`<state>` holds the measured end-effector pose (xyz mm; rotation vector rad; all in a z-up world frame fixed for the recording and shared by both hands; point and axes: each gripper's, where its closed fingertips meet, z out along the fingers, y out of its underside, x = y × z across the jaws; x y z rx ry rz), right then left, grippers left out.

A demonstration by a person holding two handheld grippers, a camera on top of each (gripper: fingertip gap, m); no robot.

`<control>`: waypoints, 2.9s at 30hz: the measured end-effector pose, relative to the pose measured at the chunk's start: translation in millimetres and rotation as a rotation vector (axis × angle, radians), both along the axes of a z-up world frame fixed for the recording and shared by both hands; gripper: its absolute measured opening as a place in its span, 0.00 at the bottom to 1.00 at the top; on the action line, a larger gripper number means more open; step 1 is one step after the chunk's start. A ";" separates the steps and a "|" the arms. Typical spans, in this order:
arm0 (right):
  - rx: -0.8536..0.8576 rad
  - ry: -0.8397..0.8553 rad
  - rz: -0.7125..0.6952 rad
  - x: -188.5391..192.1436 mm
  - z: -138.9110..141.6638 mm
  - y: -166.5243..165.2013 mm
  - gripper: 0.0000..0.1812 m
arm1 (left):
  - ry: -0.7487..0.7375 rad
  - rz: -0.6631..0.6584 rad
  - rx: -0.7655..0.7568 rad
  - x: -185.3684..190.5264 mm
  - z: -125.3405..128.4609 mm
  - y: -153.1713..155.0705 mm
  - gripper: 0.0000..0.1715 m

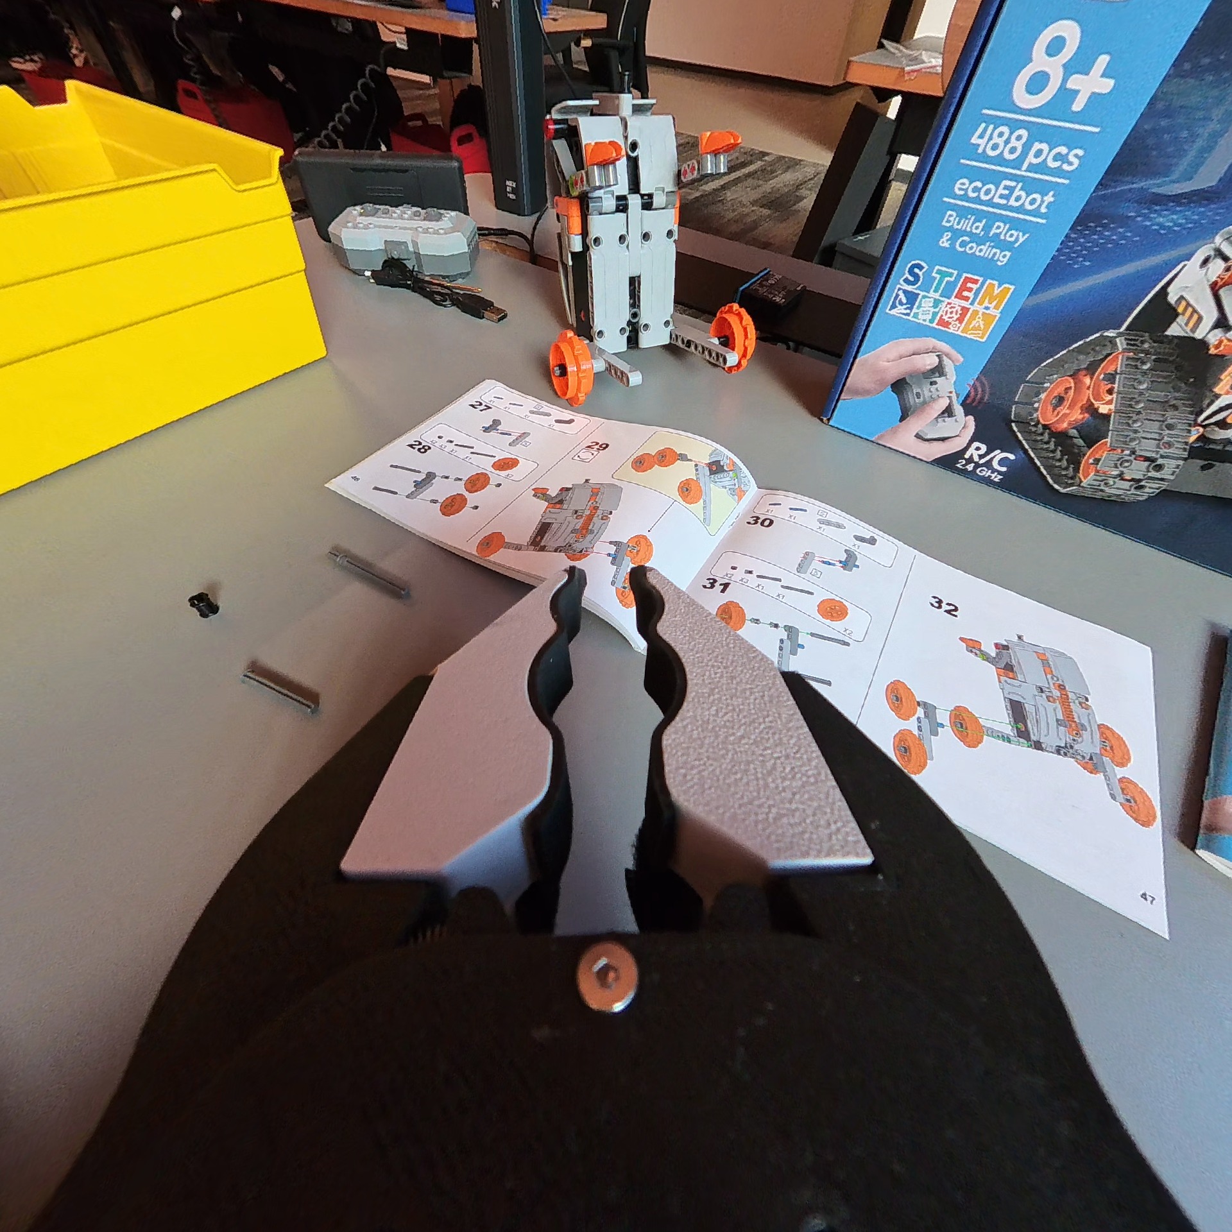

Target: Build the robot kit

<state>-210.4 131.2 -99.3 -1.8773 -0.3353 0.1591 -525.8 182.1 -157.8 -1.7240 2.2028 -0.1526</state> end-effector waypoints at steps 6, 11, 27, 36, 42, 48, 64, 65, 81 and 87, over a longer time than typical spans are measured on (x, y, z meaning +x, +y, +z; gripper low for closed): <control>-0.009 -0.001 0.006 -1.3 -1.8 0.3 0.08 | -0.015 -0.054 0.070 4.8 0.3 4.5 0.06; -0.011 -0.002 0.009 -2.0 -2.2 0.2 0.08 | -0.020 -0.109 0.106 4.4 -0.2 5.5 0.10; -0.015 -0.001 0.005 -1.0 -3.0 -0.1 0.08 | -0.031 -0.253 0.166 4.7 4.9 3.9 0.03; -0.016 -0.002 0.004 -0.4 -3.1 -0.3 0.08 | -0.007 -0.332 0.145 4.6 0.3 3.8 0.02; -0.016 0.002 0.003 0.0 -3.0 -0.4 0.08 | 0.005 -0.346 0.163 5.0 -0.4 11.5 0.04; -0.022 0.007 0.008 -0.9 -3.8 -0.1 0.08 | -0.002 -0.348 0.162 2.1 -1.1 9.5 0.06; -0.029 -0.003 0.011 -1.7 -5.8 -0.1 0.08 | -0.051 -0.269 0.093 5.9 -0.2 3.8 0.06; -0.029 -0.002 0.011 -1.8 -5.8 0.0 0.08 | -0.049 -0.265 0.094 5.7 -0.2 4.9 0.06; -0.029 0.011 0.000 2.2 -5.5 -0.6 0.08 | -0.014 -0.244 0.067 1.9 -2.2 6.9 0.04; -0.027 0.024 0.007 0.8 -4.9 -0.6 0.08 | -0.096 -0.176 0.115 4.0 24.5 3.4 0.04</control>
